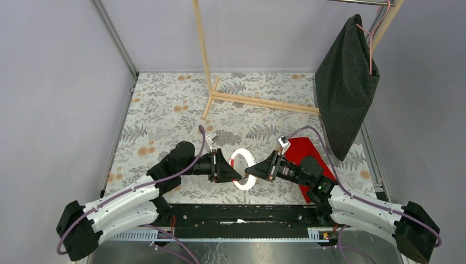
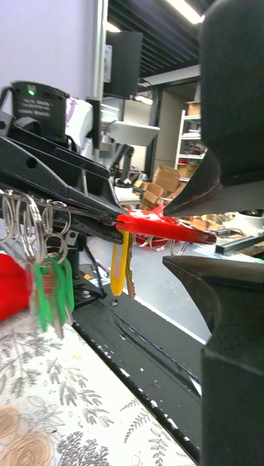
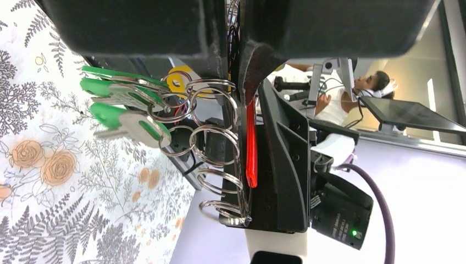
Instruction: Remove the keys from the keyring
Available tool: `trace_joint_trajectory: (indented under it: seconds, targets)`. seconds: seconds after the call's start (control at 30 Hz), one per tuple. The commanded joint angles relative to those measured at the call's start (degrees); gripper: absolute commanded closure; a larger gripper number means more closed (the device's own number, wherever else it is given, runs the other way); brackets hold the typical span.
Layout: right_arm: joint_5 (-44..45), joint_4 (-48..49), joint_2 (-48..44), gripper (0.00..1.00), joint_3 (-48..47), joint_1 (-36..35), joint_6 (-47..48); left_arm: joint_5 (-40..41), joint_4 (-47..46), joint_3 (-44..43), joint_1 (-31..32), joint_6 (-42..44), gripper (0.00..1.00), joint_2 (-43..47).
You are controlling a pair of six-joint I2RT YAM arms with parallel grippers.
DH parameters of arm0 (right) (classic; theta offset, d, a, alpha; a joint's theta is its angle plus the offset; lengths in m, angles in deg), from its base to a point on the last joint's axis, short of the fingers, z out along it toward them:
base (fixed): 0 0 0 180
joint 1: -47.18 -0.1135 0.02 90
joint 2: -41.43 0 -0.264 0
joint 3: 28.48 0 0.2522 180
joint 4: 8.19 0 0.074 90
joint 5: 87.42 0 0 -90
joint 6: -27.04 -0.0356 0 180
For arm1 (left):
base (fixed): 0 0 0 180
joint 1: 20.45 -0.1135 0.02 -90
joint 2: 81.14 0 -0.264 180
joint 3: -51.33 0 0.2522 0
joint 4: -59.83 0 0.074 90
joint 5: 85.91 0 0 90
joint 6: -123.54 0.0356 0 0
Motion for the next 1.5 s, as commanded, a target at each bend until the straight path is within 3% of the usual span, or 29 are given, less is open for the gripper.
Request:
trace_joint_trajectory:
  seconds: [0.0, 0.3, 0.37, 0.5, 0.53, 0.57, 0.67, 0.73, 0.8, 0.87, 1.03, 1.13, 1.27, 1.47]
  targets:
    - [3.83, 2.83, -1.08, 1.0, -0.67, -0.15, -0.13, 6.27, -5.78, 0.86, -1.26, -4.33, 0.65, 3.13]
    - [3.65, 3.02, 0.62, 1.0, -2.03, -0.2, 0.38, 9.9, -7.52, -1.29, -1.55, -5.33, 0.71, 1.17]
    - [3.72, 2.67, 0.64, 1.0, -2.44, -0.2, 0.67, 9.91, -8.15, -1.63, -1.51, -5.24, 0.76, 0.41]
    - [3.61, 0.83, 0.39, 1.0, -3.46, -0.19, 1.97, 9.25, -7.82, -2.78, -1.48, -3.98, 0.99, -1.21]
    - [3.57, -0.13, -0.09, 1.0, -3.76, -0.2, 2.91, 8.82, -7.41, -3.33, -1.52, -3.48, 1.0, -1.55]
    - [3.75, -1.85, -0.8, 0.95, -4.33, -0.2, 3.97, 8.05, -7.15, -3.85, -1.48, -3.12, 1.0, -1.84]
    - [5.74, -12.79, -4.73, 0.5, -8.2, -0.18, 9.96, 5.44, -4.0, -6.08, -1.67, -1.71, 1.0, -2.02]
    - [7.84, -22.29, -7.71, 0.25, -11.98, -0.15, 15.55, 2.27, -1.99, -8.36, -2.18, -0.85, 1.0, -2.17]
    - [10.02, -30.25, -11.24, 0.14, -14.73, -0.19, 20.27, -0.42, 2.54, -11.24, -2.87, 1.24, 1.0, -2.26]
    - [11.88, -35.3, -14.5, 0.08, -16.67, -0.14, 24.61, -4.0, 6.12, -13.74, -3.84, 1.91, 1.0, -2.44]
    - [10.43, -39.91, -19.3, 0.09, -20.09, -0.19, 34.82, -12.27, 5.01, -16.49, -5.63, -3.39, 1.0, -2.99]
    - [6.86, -40.38, -21.13, 0.22, -22.52, -0.18, 40.01, -16.36, 1.61, -18.4, -5.6, -5.85, 1.0, -4.21]
    - [2.7, -42.55, -23.29, 0.42, -25.48, -0.17, 44.95, -18.63, 4.49, -23.29, -5.62, -3.0, 1.0, -6.01]
    - [-1.94, -44.53, -25.43, 0.52, -28.99, -0.18, 46.07, -17.99, 5.79, -27.12, -5.57, -5.28, 1.0, -7.16]
